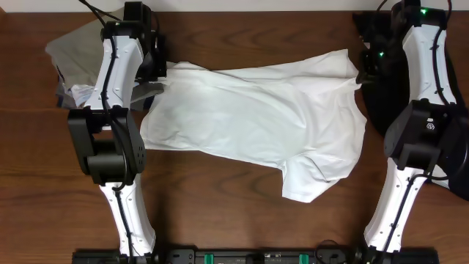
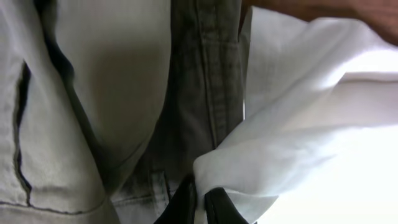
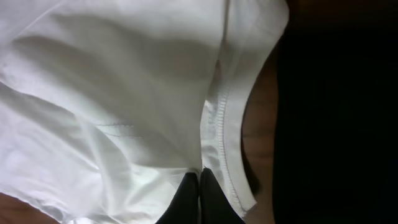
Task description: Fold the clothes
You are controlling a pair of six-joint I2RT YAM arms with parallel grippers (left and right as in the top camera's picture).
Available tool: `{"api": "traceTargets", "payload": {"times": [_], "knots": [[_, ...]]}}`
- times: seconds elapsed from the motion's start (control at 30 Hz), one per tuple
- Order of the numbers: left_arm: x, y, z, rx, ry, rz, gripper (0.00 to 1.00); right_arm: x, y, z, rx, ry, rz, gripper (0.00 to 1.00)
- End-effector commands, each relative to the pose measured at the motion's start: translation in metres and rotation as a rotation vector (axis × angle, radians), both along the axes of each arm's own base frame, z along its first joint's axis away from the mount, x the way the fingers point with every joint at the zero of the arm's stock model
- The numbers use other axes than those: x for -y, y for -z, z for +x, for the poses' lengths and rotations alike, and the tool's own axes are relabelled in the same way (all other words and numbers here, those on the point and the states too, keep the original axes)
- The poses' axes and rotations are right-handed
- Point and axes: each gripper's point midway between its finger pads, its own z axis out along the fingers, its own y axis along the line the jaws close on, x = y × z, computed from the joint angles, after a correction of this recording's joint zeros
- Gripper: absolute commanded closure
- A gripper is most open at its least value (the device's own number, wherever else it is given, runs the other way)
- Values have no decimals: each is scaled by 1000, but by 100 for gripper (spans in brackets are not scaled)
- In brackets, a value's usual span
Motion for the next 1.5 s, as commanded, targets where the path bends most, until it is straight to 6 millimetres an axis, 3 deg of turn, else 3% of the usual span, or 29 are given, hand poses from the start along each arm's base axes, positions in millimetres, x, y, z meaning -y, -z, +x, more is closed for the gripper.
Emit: {"api": "traceTargets", "payload": {"times": [0.0,0.17,0.33,0.53,0.8,1.0,1.47], "knots": [[-3,5,8,18,1,11,94,3,-14,7,56,4,-10,99],[1,-20,43,173,4,-2,94,-7,-30,43,229,-24,57,99],[3,-55,84,369,-12,-9,94,-3,-64,89,442,-5,53,99],[15,-82,109,503,9,-14,94,3,-99,108,565,-2,30,99],[21,-119,111,585,39,9,94,31,-137,105,623,43,6,99],[13,-146,106,634,23,22,94,51,-145,96,625,75,46,99],[11,-139,91,562,45,35,94,61,-135,67,536,56,118,99]]}}
